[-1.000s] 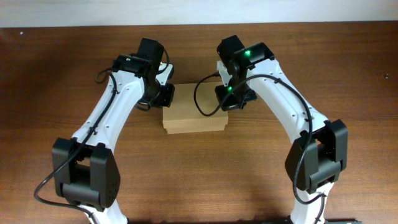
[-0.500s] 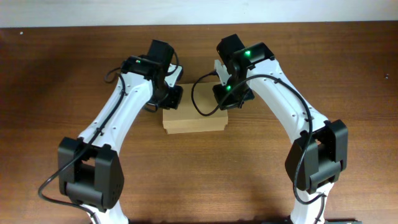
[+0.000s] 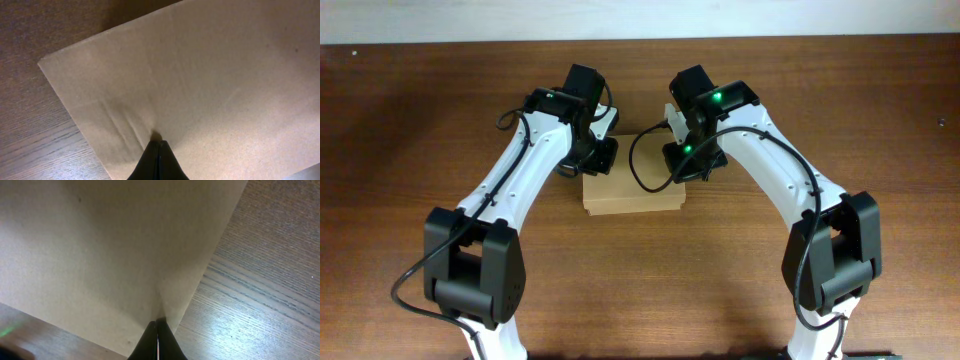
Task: Pack container
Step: 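Press down on the closed lid with both grippers, then lift both grippers away from the closed box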
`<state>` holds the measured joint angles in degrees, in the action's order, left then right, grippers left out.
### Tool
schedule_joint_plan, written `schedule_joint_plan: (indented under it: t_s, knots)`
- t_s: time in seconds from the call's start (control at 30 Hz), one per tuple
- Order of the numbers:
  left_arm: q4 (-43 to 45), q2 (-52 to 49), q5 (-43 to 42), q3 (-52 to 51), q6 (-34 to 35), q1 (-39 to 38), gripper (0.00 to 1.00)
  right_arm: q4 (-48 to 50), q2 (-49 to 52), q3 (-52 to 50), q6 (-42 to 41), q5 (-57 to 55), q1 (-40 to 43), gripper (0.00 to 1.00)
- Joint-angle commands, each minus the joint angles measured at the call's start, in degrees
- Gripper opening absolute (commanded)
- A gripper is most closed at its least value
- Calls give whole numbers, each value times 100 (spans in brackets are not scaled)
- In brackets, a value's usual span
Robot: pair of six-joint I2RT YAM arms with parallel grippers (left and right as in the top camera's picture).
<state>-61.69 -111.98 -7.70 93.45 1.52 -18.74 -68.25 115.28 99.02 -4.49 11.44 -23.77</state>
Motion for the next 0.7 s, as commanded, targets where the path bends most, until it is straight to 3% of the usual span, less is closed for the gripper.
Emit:
schedule_joint_plan:
  t_s: [0.0,0.3,0.67]
  knots:
    - [-31,-428,81,-13,-4,-7,2,35,-35,13,20,-472,-13,4]
    - [-1113,-195,1322,1810,-2,15,2,-815,-535,2017,24,-1641,170,4]
    - [-2098,481,2179,3976,-61,533,2,-2406,-610,5318,-28,-1657,1250,4]
